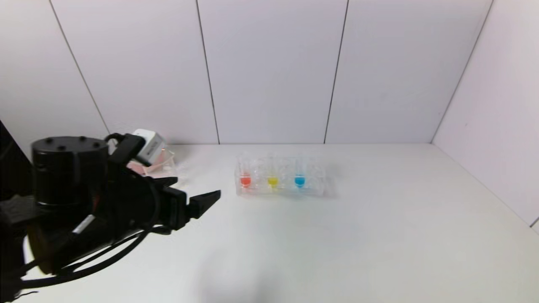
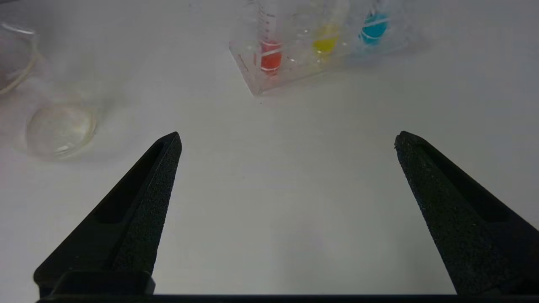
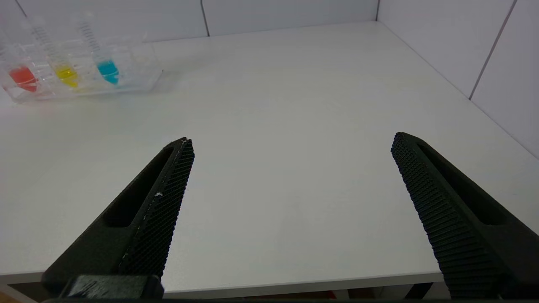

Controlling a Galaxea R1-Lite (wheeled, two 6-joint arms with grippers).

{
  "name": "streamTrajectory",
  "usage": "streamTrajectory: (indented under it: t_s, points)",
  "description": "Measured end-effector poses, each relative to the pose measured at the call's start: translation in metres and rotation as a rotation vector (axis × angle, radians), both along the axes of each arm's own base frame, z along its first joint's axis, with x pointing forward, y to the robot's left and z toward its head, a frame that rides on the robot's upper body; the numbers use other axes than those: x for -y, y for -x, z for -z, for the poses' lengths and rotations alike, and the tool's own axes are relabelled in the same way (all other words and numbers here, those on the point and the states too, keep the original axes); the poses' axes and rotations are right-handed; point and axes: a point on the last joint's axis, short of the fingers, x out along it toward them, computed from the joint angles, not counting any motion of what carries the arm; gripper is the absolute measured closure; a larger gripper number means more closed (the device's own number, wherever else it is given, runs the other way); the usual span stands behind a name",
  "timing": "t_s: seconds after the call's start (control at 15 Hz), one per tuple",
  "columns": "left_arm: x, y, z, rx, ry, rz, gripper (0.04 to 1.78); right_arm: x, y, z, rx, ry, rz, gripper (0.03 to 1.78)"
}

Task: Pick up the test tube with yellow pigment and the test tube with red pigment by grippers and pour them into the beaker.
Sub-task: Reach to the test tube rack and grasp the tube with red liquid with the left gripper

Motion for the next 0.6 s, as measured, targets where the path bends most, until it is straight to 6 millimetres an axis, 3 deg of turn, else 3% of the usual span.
streamTrajectory:
  t_s: [0.27, 0.6]
  points:
    - [0.064, -0.04, 0.009, 0.026, 0.018, -0.136, 0.06, 0.0, 0.0, 0.0, 0.0, 0.0, 0.0, 0.1]
    - [0.107, -0.083, 0.033, 0.071, -0.021, -0.377, 0.06, 0.0, 0.0, 0.0, 0.001, 0.0, 0.0, 0.1]
